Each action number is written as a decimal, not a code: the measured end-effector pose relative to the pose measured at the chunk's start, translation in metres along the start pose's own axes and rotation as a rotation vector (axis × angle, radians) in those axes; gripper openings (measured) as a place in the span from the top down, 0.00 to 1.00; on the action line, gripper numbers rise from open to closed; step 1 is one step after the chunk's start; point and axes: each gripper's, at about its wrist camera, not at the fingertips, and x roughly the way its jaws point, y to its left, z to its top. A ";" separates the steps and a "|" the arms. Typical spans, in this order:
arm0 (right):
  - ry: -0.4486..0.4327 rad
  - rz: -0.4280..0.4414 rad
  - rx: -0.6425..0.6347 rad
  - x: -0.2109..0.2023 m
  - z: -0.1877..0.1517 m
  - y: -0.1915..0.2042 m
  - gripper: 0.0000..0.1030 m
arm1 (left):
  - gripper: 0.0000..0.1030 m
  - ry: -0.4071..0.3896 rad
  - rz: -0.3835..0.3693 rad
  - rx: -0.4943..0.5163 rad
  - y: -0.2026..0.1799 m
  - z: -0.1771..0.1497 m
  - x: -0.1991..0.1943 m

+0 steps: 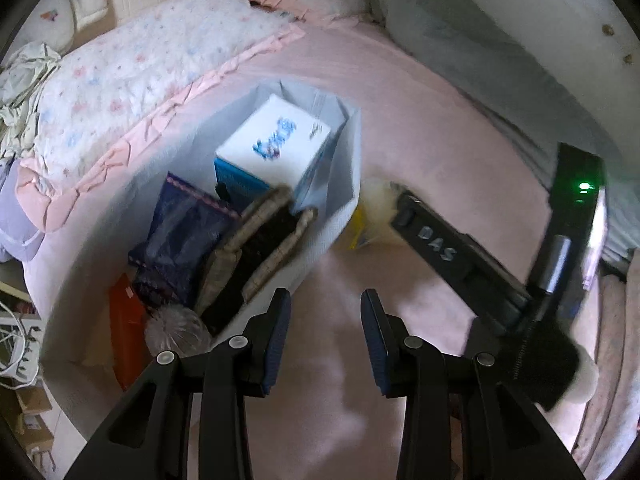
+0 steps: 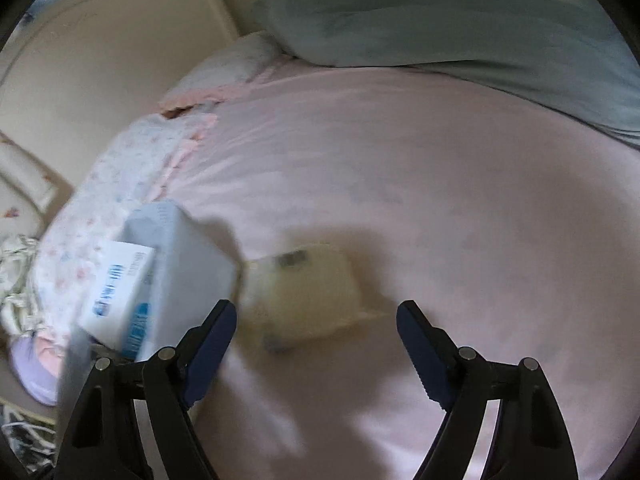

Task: Organize objects

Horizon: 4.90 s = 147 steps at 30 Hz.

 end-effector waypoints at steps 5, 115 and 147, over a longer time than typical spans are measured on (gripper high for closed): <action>-0.033 -0.054 -0.109 0.012 0.011 0.026 0.20 | 0.64 -0.058 -0.049 -0.009 0.009 0.007 -0.014; 0.454 0.844 0.221 0.016 -0.028 0.059 0.45 | 0.65 -0.255 0.270 -0.326 0.083 0.006 -0.091; -0.029 0.356 0.080 -0.113 0.001 -0.055 0.43 | 0.73 -0.269 -0.037 0.057 -0.051 -0.017 -0.037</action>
